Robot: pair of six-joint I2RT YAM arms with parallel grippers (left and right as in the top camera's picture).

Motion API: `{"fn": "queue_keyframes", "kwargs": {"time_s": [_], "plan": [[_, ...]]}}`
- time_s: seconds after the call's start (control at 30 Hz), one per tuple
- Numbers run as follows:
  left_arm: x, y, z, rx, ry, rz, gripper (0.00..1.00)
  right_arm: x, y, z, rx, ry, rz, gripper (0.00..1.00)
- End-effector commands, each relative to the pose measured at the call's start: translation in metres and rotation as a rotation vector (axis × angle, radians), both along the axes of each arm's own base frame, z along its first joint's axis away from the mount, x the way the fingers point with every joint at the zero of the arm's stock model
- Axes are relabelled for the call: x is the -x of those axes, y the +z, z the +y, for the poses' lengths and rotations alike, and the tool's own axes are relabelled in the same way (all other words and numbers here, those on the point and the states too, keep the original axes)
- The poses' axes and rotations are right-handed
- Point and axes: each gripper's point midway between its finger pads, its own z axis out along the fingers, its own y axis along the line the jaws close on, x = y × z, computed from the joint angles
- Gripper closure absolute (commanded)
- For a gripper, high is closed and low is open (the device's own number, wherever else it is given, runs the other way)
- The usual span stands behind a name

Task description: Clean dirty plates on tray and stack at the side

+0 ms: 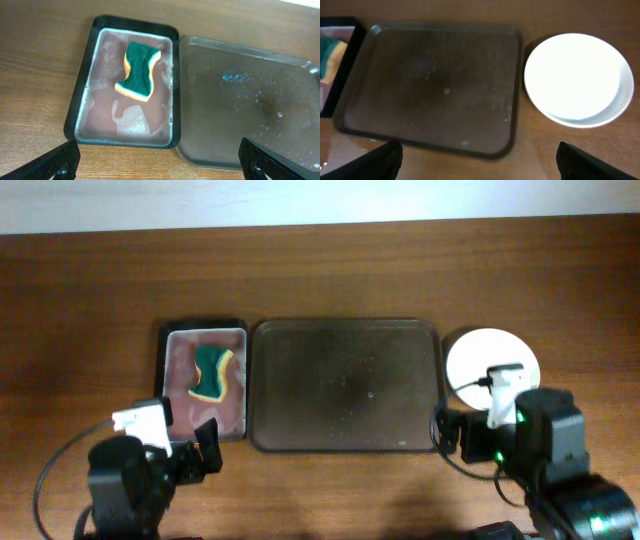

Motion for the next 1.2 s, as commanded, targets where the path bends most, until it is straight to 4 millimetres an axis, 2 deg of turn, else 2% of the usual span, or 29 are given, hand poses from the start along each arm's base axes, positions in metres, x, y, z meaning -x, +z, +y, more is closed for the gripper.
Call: {"fn": "queue_keyframes", "kwargs": {"time_s": [0.0, 0.27, 0.37, 0.43, 0.5, 0.6, 0.77, 0.87, 0.93, 1.07, 1.17], "plan": [[0.01, 0.014, -0.002, 0.004, -0.003, -0.1, 0.0, 0.016, 0.004, -0.006, 0.0, -0.016, -0.035, 0.01], [0.011, 0.016, -0.002, 0.004, -0.003, -0.108, 0.0, 0.018, 0.006, -0.006, -0.002, -0.016, -0.043, 0.01], [0.011, 0.016, -0.002, 0.004, -0.003, -0.108, 0.0, 0.015, 0.007, -0.012, 0.043, -0.022, -0.058, 0.01], [0.011, 0.016, -0.002, 0.004, -0.003, -0.108, 0.0, 0.005, 0.016, -0.01, 0.028, -0.02, -0.14, 0.01], [0.011, 0.016, -0.002, 0.004, -0.003, -0.108, 0.0, -0.004, 0.023, -0.008, -0.007, -0.021, -0.335, 0.01], [0.011, 0.016, -0.002, 0.004, -0.003, -0.108, 0.0, -0.005, 0.018, -0.006, -0.057, -0.018, -0.546, 0.01], [0.011, 0.016, -0.002, 0.004, -0.003, -0.108, 0.0, -0.016, 0.014, -0.022, -0.088, -0.096, -0.828, 0.01], [0.011, 0.016, -0.002, 0.004, -0.003, -0.108, 0.0, -0.024, 0.005, -0.029, -0.078, -0.125, -0.858, 0.01], [0.011, 0.016, -0.002, 0.004, -0.003, -0.108, 0.0, -0.028, -0.01, -0.033, -0.041, -0.13, -0.838, 0.01], [0.011, 0.016, -0.002, 0.004, -0.003, -0.108, 0.0, -0.037, -0.064, -0.033, 0.026, -0.105, -0.734, 0.01], [0.011, 0.016, -0.002, 0.004, -0.003, -0.108, 0.0, -0.037, -0.069, -0.036, 0.07, -0.103, -0.725, 0.02]]}}
